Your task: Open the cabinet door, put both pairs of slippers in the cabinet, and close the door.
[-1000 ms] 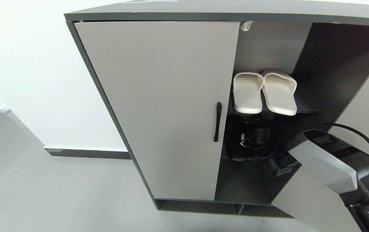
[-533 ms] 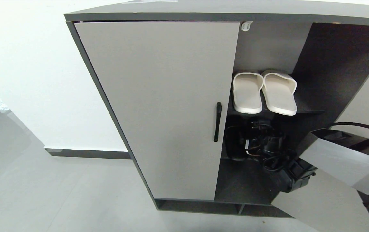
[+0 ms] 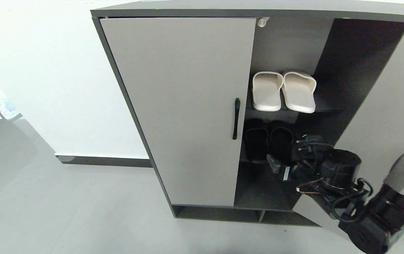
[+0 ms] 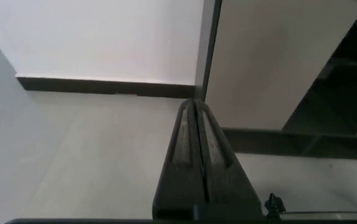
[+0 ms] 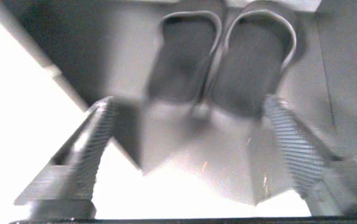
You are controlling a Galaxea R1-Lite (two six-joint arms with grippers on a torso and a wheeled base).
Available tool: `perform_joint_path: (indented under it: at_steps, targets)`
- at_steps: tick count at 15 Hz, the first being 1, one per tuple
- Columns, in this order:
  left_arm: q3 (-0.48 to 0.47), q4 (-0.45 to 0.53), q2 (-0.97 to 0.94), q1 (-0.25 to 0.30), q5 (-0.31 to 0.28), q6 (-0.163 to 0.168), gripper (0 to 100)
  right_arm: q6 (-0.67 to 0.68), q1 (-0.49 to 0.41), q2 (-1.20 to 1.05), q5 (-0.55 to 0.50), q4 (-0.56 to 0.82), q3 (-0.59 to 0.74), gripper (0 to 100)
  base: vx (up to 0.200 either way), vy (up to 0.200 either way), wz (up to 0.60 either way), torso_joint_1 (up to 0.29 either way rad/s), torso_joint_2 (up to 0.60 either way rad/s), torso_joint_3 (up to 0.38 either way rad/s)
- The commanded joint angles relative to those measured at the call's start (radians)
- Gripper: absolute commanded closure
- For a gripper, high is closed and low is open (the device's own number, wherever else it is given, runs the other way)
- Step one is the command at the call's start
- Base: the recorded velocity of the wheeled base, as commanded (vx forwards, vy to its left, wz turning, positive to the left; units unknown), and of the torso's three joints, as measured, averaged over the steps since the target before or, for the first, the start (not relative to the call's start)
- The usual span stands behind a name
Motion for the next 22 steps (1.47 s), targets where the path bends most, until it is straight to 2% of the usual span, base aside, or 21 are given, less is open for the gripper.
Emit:
perform_joint_path:
  at_steps: [1, 5, 8, 9, 10, 12, 13, 17, 19, 20, 22]
  targets:
    - [0.000, 0.000, 0.001, 0.001, 0.001, -0.001, 100, 0.010, 0.032, -0.229, 0.073, -0.008, 0.173, 100, -0.200, 0.000, 0.00, 0.007, 0.00, 0.002]
    - [0.000, 0.000, 0.001, 0.001, 0.001, -0.001, 100, 0.016, 0.066, -0.433, 0.205, 0.003, 0.274, 100, -0.200, 0.000, 0.00, 0.004, 0.00, 0.004]
    - [0.000, 0.000, 0.001, 0.001, 0.002, 0.001, 100, 0.019, 0.067, -0.634, 0.484, 0.143, 0.350, 100, 0.000, -0.200, 0.00, 0.002, 0.00, 0.004]
    - [0.000, 0.000, 0.001, 0.001, 0.001, -0.001, 100, 0.030, 0.063, -0.684, 0.509, 0.213, 0.324, 100, 0.000, -0.200, 0.00, 0.002, 0.00, 0.002]
    - [0.000, 0.000, 0.001, 0.001, 0.001, -0.001, 100, 0.041, 0.051, -0.703, 0.498, 0.242, 0.268, 100, 0.000, -0.200, 0.00, -0.012, 0.00, 0.002]
    - [0.000, 0.000, 0.001, 0.001, 0.001, -0.001, 100, 0.047, -0.003, -0.732, 0.369, 0.242, 0.120, 100, 0.000, -0.200, 0.00, 0.000, 0.00, 0.005]
    - [0.000, 0.000, 0.001, 0.001, 0.002, -0.001, 100, 0.071, -0.008, -0.752, 0.343, 0.242, 0.051, 100, 0.000, -0.200, 0.00, 0.002, 0.00, -0.002]
    - [0.000, 0.000, 0.001, 0.001, 0.001, -0.001, 100, 0.110, -0.032, -0.871, 0.321, 0.297, -0.167, 100, 0.000, -0.200, 0.00, 0.002, 0.00, 0.002]
    - [0.000, 0.000, 0.001, 0.001, 0.001, 0.001, 100, 0.091, -0.035, -0.911, 0.272, 0.356, -0.200, 100, 0.000, -0.100, 0.00, 0.001, 0.00, 0.001]
    - [0.000, 0.000, 0.001, 0.001, 0.001, -0.001, 100, -0.019, -0.077, -0.916, 0.219, 0.363, -0.238, 100, 0.000, 0.000, 0.00, 0.000, 0.00, 0.000]
    - [0.000, 0.000, 0.001, 0.001, 0.001, -0.001, 100, -0.133, -0.344, -0.885, 0.203, 0.388, -0.307, 100, 0.000, 0.000, 0.00, 0.000, 0.00, 0.000]
